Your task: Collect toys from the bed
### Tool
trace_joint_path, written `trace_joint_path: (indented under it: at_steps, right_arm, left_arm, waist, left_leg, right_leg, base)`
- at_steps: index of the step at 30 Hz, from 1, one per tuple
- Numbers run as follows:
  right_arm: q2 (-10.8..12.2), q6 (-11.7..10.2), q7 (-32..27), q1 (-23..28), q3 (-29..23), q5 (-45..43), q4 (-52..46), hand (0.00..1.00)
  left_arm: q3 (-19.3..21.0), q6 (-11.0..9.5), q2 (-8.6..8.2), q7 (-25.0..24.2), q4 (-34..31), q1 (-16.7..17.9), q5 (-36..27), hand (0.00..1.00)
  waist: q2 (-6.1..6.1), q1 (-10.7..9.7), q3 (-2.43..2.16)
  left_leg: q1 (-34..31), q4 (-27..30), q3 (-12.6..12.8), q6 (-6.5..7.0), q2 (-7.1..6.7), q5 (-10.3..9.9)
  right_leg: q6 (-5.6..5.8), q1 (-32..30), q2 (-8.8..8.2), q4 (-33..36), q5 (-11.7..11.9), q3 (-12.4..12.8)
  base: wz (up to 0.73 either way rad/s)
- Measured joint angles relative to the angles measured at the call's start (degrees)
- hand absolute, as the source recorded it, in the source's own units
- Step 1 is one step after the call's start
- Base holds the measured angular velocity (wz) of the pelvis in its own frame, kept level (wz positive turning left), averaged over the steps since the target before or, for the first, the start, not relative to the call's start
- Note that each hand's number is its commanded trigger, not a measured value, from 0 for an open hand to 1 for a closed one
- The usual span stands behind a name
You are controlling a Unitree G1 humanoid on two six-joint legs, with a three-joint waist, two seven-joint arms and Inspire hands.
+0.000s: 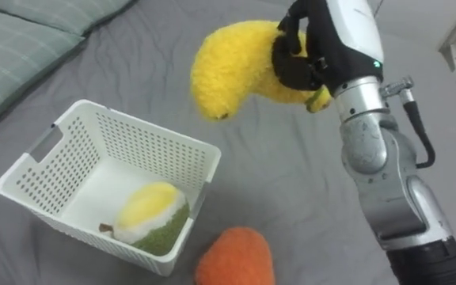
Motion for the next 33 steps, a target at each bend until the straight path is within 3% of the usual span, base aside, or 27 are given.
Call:
trace_joint_path:
  at_steps: [3, 7, 14, 16, 21, 25, 26, 27, 28, 29, 33]
  right_arm:
    - [0.8, 0.5, 1.1, -1.1, 1.8, -0.1, 0.0, 1.0]
    - [5.3, 1.4, 2.7, -1.4, 3.2, -0.4, 0.0, 1.0]
    - [7.5, 1.9, 5.6, -3.1, 7.9, -0.4, 0.0, 1.0]
    - [9.9, 2.8, 6.1, -3.2, 9.4, -0.5, 0.5, 1.0]
    - [12.8, 3.0, 6.3, -3.3, 13.7, -0.7, 3.7, 1.0]
    - [13.7, 3.0, 6.3, -3.3, 15.2, -0.7, 5.6, 1.0]
    - [13.7, 3.0, 6.3, -3.3, 15.4, -0.7, 5.8, 0.79]
    - [13.7, 3.0, 6.3, -3.3, 15.9, -0.7, 6.1, 0.28]
    - [13.6, 3.1, 6.3, -3.3, 16.3, -1.0, 6.3, 0.08]
    - [13.6, 3.1, 6.3, -3.3, 16.4, -1.1, 6.5, 0.0]
    - [14.1, 3.7, 6.3, -3.3, 16.8, 0.3, 10.4, 0.0]
  left_arm:
    - [0.1, 0.0, 0.01, 0.5, 0.0, 0.4, 0.3, 0.0]
    - [0.1, 0.8, -0.33, 1.8, -2.2, 0.6, 1.4, 0.0]
    - [0.4, 1.3, -0.62, 1.7, -2.3, -1.2, 2.4, 0.0]
    - [0.4, 2.2, -0.74, 1.7, -2.3, -1.6, 2.3, 0.0]
    - [0.2, 2.5, -1.76, 1.7, -2.3, -2.0, 2.4, 0.0]
    - [0.0, 3.0, -1.87, 1.7, -2.4, -2.0, 2.4, 0.0]
    - [0.0, 3.2, -1.87, 1.7, -2.4, -2.0, 2.4, 0.0]
    - [0.1, 3.4, -1.85, 1.7, -2.4, -2.0, 2.5, 0.0]
    - [0.0, 3.5, -1.86, 1.7, -2.6, -2.0, 2.5, 0.0]
    - [0.0, 3.6, -1.88, 1.7, -2.7, -2.1, 2.4, 0.0]
    - [0.1, 3.7, -1.85, 1.9, -4.0, -2.1, 2.4, 0.0]
  waist:
    - [-0.46, 2.3, 0.15]
    - [-0.86, 4.1, 0.05]
    - [-0.85, 8.1, 0.05]
    - [-0.84, 9.6, 0.06]
    - [-0.84, 11.4, 0.14]
    - [-0.86, 12.1, 0.22]
    - [-0.84, 12.2, 0.24]
    - [-0.81, 12.3, 0.26]
    - [-0.85, 12.0, 0.26]
    - [-0.86, 12.0, 0.27]
    - [-0.69, 12.7, 0.38]
  left_leg:
    - [-0.4, 0.4, -0.5, 0.03, -0.07, -0.2]
    - [-1.3, 1.4, -1.6, -0.03, -0.14, -0.4]
    - [-1.5, 1.5, -2.5, -0.05, -0.3, -0.4]
    - [-1.5, 1.5, -2.5, -0.09, -0.32, -0.3]
    - [-1.8, 1.7, -3.0, -0.09, -0.48, -0.3]
    - [-2.3, 2.0, -3.9, -0.08, -0.71, -0.3]
    - [-2.3, 2.0, -3.9, -0.08, -0.71, -0.3]
    - [-2.4, 2.0, -4.0, -0.08, -0.75, -0.3]
    - [-2.9, 2.3, -4.4, -0.08, -0.85, -0.3]
    - [-3.0, 2.3, -4.5, -0.09, -0.88, -0.3]
    - [-3.0, 2.3, -4.4, -0.09, -0.88, -0.3]
  right_leg:
    - [0.01, 0.0, -0.04, 0.0, 0.0, -0.5]
    - [0.07, 0.0, -0.01, -0.1, 0.1, -1.3]
    - [0.09, 0.1, -0.09, -0.1, 0.0, -1.8]
    - [0.09, 0.1, -0.08, -0.1, 0.0, -1.8]
    - [0.1, 0.2, -0.18, -0.3, 0.0, -2.8]
    - [0.15, 0.3, -0.3, -0.4, 0.0, -3.6]
    - [0.15, 0.3, -0.31, -0.4, 0.0, -3.6]
    - [0.15, 0.3, -0.31, -0.5, 0.0, -3.7]
    - [0.15, 0.2, -0.36, -0.7, 0.0, -4.4]
    - [0.15, 0.1, -0.4, -0.7, 0.0, -4.4]
    - [0.17, 0.1, -0.35, -0.9, 0.0, -4.4]
  base:
    - [0.08]
    - [0.14]
    - [0.05]
    - [0.02]
    - [0.04]
    - [0.11]
    - [0.04]
    - [0.08]
    - [0.11]
    - [0.1]
    - [0.0]
